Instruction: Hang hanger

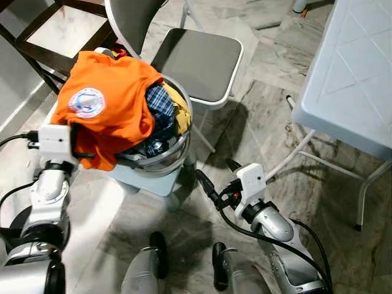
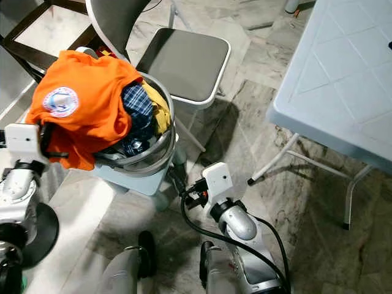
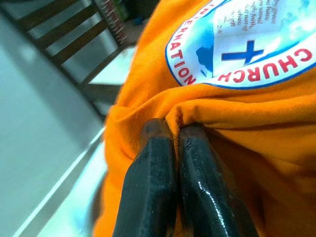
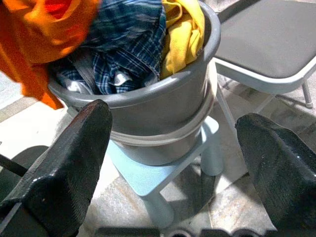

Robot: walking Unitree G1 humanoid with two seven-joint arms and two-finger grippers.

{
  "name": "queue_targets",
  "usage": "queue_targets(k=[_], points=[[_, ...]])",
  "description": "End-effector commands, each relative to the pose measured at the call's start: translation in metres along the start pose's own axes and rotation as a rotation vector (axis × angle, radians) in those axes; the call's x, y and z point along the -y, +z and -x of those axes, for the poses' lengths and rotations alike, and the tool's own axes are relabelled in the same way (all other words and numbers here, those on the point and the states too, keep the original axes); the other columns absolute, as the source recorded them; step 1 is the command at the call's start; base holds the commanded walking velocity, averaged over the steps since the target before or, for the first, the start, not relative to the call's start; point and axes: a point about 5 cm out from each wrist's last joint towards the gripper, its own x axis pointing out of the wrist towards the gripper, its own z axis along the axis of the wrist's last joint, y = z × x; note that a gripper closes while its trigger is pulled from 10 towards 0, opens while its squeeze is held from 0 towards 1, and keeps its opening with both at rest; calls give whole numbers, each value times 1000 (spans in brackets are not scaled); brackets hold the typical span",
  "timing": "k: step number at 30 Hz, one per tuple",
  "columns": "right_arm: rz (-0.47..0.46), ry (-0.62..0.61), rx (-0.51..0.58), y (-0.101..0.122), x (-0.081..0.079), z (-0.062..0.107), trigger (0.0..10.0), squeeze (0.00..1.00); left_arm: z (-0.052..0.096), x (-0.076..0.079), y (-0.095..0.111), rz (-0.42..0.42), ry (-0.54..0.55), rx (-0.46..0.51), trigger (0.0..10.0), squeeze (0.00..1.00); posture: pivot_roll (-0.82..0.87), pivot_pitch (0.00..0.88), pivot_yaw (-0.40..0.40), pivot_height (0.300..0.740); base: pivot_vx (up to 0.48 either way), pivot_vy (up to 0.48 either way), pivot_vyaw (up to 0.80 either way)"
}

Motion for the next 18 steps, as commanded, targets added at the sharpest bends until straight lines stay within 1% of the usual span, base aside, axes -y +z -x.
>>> queue_targets(k=[1, 2, 3, 4, 5, 6, 7, 10, 11, 12, 14, 15, 16, 17, 18], points=[[-23, 6, -34, -9, -2, 4, 10000, 0, 10, -11, -20, -46, 30, -120, 0, 0, -120, 353, -23, 740, 0, 0, 0], [-23, 7, -36, -9, -2, 5, 10000, 0, 12, -9, -24, -61, 14, -146, 0, 0, -121, 353, -23, 740, 0, 0, 0], [-24, 9, -37, -10, -3, 5, 10000, 0, 13, -6, -28, -107, -15, -167, 6275, 0, -126, 353, -23, 740, 0, 0, 0], [-24, 9, -38, -10, -3, 5, 10000, 0, 14, -4, -28, -135, -27, -171, 6275, 0, -128, 353, -23, 740, 0, 0, 0], [-24, 10, -39, -10, -3, 6, 10000, 0, 14, -2, -29, -162, -33, -175, 9608, 0, -129, 353, -23, 740, 0, 0, 0], [-24, 9, -38, -10, -3, 6, 10000, 0, 15, -1, -30, -184, -30, -176, 10000, 0, -132, 352, -23, 740, 0, 0, 0], [-24, 6, -38, -10, -2, 6, 10000, 0, 17, 1, -32, -222, -24, -177, 10000, 1000, -135, 353, -22, 740, 0, 0, 0], [-22, 1, -39, -10, -1, 7, 10000, 0, 19, 5, -33, -313, -32, -162, 10000, 1000, -139, 354, -22, 740, 0, 0, 0], [-22, 1, -39, -10, -1, 8, 10000, 0, 20, 6, -33, -332, -32, -160, 10000, 1000, -139, 353, -22, 740, 0, 0, 0], [-21, 0, -39, -10, 0, 8, 10000, 0, 21, 7, -33, -386, -34, -143, 10000, 1000, -142, 353, -22, 740, 0, 0, 0], [-20, 0, -40, -10, 0, 9, 10000, 0, 22, 8, -32, -436, -34, -119, 10000, 1000, -143, 351, -25, 740, 0, 0, 0], [-20, -1, -40, -10, 0, 9, 10000, 0, 23, 8, -32, -437, -17, -110, 10000, 1000, -143, 351, -25, 740, 0, 0, 0], [-18, -1, -41, -11, 1, 9, 10000, 0, 25, 9, -32, -407, 9, -98, 10000, 1000, -142, 349, -26, 740, 0, 0, 0], [-18, -1, -41, -11, 1, 9, 10000, 0, 25, 9, -32, -407, 9, -98, 10000, 1000, -142, 349, -26, 740, 0, 0, 0], [-17, -1, -41, -10, 1, 8, 10000, 0, 29, 14, -32, -375, 24, -74, 10000, 1000, -141, 346, -27, 740, 0, 0, 0]])
